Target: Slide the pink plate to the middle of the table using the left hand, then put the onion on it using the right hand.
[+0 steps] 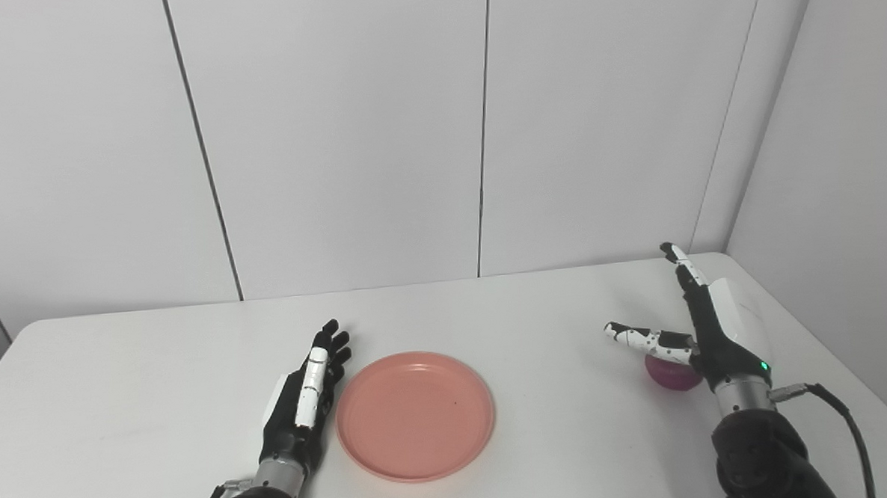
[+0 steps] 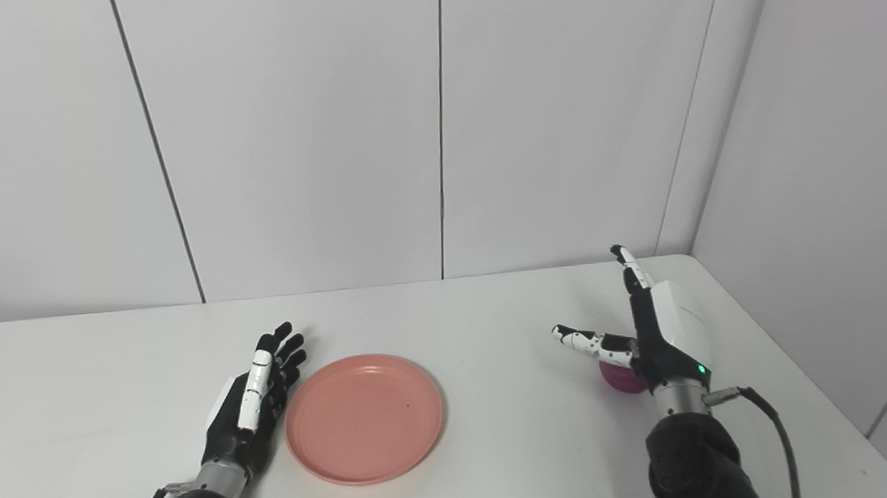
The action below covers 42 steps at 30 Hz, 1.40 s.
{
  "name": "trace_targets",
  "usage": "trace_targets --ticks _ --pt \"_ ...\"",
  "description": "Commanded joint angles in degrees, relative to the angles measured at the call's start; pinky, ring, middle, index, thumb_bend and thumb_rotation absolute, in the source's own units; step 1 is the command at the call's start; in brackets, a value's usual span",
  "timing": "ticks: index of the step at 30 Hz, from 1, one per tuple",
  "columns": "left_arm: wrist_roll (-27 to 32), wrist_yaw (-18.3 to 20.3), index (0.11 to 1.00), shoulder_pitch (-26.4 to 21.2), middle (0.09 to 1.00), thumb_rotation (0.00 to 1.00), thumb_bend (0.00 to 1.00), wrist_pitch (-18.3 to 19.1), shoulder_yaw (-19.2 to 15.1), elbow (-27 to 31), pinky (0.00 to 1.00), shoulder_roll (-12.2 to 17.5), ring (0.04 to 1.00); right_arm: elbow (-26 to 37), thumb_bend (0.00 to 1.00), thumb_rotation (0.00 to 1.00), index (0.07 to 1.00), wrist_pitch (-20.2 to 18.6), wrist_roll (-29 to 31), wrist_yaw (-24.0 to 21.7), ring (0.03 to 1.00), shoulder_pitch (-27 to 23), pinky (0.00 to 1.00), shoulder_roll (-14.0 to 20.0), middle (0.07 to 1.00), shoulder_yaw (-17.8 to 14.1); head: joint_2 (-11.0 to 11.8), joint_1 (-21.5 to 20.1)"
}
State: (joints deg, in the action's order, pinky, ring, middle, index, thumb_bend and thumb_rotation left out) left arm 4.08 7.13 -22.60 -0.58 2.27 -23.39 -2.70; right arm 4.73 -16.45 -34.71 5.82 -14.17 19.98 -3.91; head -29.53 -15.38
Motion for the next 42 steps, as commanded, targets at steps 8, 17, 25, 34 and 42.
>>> trace_targets --ticks 8,17,25,34,42 --pt "-0.62 -0.14 0.948 -2.47 0.951 1.0 0.66 -4.01 -0.48 -0.35 1.0 0.53 0.953 0.42 0.83 0.45 0.926 -2.19 -3.08 -0.01 0.894 -1.19 0.8 3.11 0.916 -0.99 0.01 -0.5" --pt "-0.41 -0.13 0.943 -2.34 0.946 1.0 0.67 -4.33 -0.55 -0.44 0.99 0.25 0.946 -0.61 0.84 0.45 0.922 -5.47 -3.17 -3.08 0.892 -0.4 0.79 4.51 0.911 -0.08 0.02 -0.71" --pt "-0.45 -0.1 0.946 -2.05 0.95 1.0 0.66 -3.48 -0.41 0.32 1.0 0.25 0.953 -3.81 0.87 0.43 0.912 -5.39 -2.76 -3.61 0.887 -0.53 0.77 5.12 0.912 1.01 -0.02 -0.76" --pt "-0.12 0.3 0.946 -2.15 0.949 1.0 0.66 -4.36 -0.6 -0.23 1.0 0.28 0.952 -4.27 0.87 0.41 0.918 -8.77 -2.54 -6.09 0.888 -0.85 0.76 5.36 0.915 2.09 0.04 -1.15" --pt "-0.03 0.42 0.946 -2.02 0.951 1.0 0.66 -3.97 -0.62 0.4 1.0 -0.03 0.955 -5.21 0.87 0.37 0.902 -8.14 -2.35 -6.44 0.868 -0.96 0.75 6.0 0.899 2.88 -0.08 -0.9"
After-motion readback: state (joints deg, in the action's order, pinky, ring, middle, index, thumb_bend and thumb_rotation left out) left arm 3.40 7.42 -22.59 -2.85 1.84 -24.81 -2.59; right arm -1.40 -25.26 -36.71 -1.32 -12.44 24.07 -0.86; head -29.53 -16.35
